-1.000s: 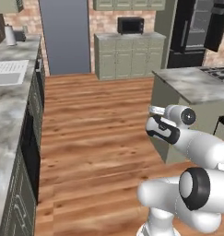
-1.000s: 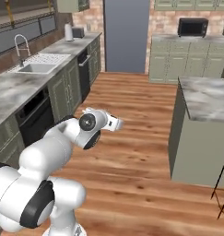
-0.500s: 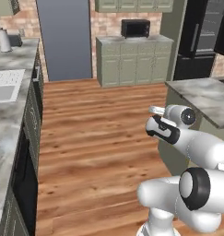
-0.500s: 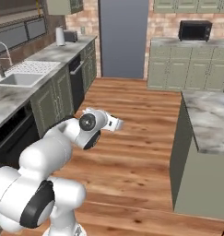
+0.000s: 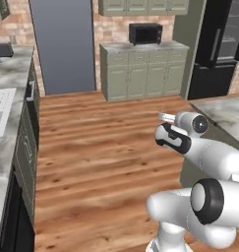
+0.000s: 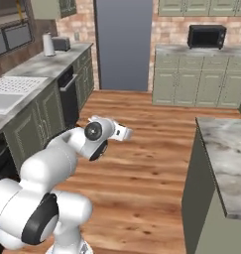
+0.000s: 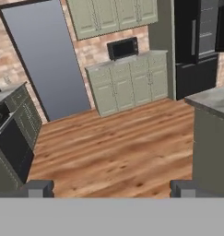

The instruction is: Take the cheese, fish, and lime from the fridge and place them on the plate on the dining counter to create an appetizer plate.

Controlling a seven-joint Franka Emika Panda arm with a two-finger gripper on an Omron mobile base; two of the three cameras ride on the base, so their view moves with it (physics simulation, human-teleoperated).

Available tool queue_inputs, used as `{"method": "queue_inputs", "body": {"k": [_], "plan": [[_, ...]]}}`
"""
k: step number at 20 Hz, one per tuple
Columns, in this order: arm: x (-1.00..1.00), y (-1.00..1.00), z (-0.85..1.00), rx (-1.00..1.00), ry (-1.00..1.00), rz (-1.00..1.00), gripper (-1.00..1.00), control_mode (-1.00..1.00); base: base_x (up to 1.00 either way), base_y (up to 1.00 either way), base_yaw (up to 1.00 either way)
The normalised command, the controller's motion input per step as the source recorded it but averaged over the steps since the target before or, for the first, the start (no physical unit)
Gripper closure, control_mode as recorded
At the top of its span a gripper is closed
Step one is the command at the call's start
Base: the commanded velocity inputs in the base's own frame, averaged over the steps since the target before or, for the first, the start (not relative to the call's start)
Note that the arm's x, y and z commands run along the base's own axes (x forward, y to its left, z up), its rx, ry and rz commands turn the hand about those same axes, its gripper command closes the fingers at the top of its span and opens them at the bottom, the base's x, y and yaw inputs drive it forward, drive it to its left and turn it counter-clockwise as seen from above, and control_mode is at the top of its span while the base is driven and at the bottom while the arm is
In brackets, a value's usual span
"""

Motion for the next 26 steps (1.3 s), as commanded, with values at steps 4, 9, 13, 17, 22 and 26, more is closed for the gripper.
{"method": "queue_inputs", "body": {"k": [4,9,13,17,22,26], "plan": [[0.0,0.0,0.0,0.0,0.0,0.0,-1.0,1.0,1.0,0.0,-0.16],[0.0,0.0,0.0,0.0,0.0,0.0,-1.0,1.0,1.0,0.0,-0.23],[0.0,0.0,0.0,0.0,0.0,0.0,-1.0,1.0,1.0,0.02,-0.34],[0.0,0.0,0.0,0.0,0.0,0.0,-1.0,1.0,1.0,0.08,-0.4],[0.0,0.0,0.0,0.0,0.0,0.0,-1.0,1.0,1.0,0.1,-0.43],[0.0,0.0,0.0,0.0,0.0,0.0,-1.0,1.0,1.0,0.09,-0.48]]}}
